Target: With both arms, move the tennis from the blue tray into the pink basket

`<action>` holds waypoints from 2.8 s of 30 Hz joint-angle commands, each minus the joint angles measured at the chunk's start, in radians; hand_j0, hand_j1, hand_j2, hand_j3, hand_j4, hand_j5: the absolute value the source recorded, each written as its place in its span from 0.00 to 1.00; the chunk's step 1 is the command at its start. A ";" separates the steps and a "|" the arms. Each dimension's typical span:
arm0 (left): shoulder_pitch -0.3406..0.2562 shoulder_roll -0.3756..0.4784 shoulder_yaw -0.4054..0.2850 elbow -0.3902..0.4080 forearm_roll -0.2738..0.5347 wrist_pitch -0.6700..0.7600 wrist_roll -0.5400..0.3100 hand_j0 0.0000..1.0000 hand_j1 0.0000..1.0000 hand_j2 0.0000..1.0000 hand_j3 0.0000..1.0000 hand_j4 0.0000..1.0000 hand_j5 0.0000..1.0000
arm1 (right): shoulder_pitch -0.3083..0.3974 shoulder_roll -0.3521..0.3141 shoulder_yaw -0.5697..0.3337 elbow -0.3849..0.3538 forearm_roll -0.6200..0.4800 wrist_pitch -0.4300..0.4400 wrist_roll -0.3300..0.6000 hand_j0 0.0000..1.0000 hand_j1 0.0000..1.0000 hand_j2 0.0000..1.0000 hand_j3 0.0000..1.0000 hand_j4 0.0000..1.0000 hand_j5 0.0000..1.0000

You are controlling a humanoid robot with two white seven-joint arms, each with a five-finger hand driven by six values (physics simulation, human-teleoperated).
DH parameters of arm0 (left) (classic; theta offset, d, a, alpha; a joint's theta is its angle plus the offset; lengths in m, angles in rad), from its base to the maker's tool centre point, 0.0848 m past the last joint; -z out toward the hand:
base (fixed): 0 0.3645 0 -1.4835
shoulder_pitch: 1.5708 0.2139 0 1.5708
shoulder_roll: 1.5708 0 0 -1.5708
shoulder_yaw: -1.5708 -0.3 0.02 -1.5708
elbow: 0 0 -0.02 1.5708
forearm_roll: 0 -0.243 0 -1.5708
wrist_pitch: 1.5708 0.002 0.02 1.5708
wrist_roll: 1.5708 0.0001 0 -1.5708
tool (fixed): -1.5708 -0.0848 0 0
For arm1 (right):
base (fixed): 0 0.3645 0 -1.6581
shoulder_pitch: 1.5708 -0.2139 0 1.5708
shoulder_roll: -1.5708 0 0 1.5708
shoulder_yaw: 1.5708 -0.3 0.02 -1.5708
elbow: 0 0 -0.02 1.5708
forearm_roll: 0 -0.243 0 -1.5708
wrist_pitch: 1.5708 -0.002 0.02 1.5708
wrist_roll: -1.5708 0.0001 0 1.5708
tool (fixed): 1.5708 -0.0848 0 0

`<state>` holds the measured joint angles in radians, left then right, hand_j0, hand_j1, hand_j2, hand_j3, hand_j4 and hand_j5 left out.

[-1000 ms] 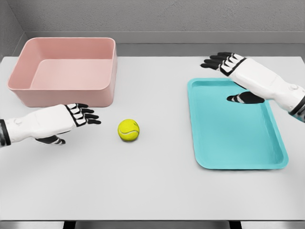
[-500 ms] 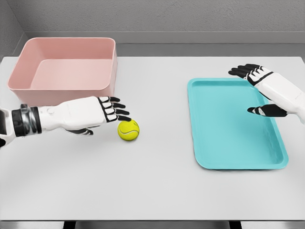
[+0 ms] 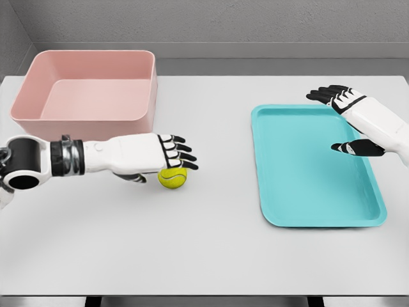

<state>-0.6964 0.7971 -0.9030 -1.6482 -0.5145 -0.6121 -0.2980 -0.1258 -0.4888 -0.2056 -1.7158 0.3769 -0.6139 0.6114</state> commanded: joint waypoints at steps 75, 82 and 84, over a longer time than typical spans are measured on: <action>-0.176 -0.049 -0.122 0.131 0.085 0.001 -0.035 0.51 0.51 0.51 0.51 0.51 0.51 | 0.000 -0.001 -0.001 -0.002 -0.007 0.003 -0.001 1.00 1.00 1.00 1.00 1.00 1.00; -0.224 -0.030 -0.111 0.139 0.108 0.001 -0.035 0.51 0.51 0.51 0.51 0.51 0.51 | 0.000 -0.001 -0.001 -0.002 -0.007 0.003 -0.001 1.00 1.00 1.00 1.00 1.00 1.00; -0.230 -0.029 -0.106 0.143 0.114 0.001 -0.035 0.51 0.51 0.51 0.51 0.51 0.51 | 0.000 -0.001 -0.001 -0.002 -0.007 0.003 -0.001 1.00 1.00 1.00 1.00 1.00 1.00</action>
<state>-0.9265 0.7637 -1.0154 -1.5083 -0.4145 -0.6126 -0.3332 -0.1258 -0.4888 -0.2069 -1.7177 0.3769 -0.6139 0.6114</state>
